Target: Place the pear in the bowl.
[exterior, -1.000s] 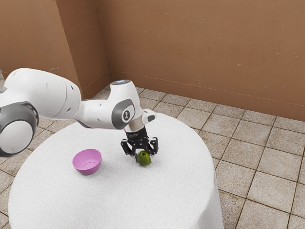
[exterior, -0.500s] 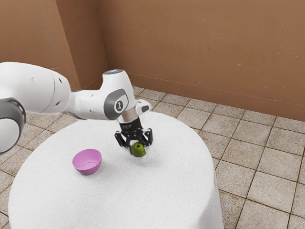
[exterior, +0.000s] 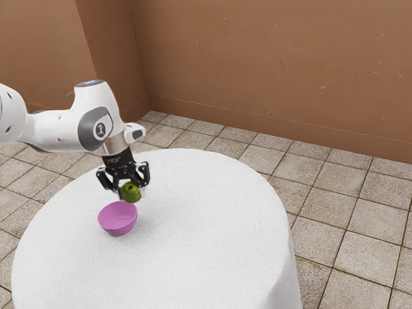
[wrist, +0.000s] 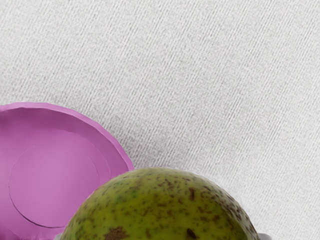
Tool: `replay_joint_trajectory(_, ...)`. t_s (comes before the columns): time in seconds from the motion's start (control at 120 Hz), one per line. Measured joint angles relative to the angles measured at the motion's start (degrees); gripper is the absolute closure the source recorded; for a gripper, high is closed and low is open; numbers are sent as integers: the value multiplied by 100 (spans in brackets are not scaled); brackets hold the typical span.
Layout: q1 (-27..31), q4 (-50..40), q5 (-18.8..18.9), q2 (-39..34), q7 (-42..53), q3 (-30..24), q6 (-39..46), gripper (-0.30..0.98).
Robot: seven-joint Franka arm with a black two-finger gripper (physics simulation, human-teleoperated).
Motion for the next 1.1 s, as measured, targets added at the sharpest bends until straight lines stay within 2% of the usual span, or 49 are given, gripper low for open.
replay_joint_trajectory(0.217, 107, -78, 125, 198, -8, 129, -70, 30)
replay_joint_trajectory(0.633, 287, -160, 122, 521, -21, 132, -59, 30)
replay_joint_trajectory(0.817, 268, -141, 119, 522, 0, 132, -39, 13)
replay_joint_trajectory(0.983, 50, -124, 211, 19, 16, 155, -118, 6)
replay_joint_trajectory(1.1, -151, 531, 524, -73, 38, 110, -279, 3)
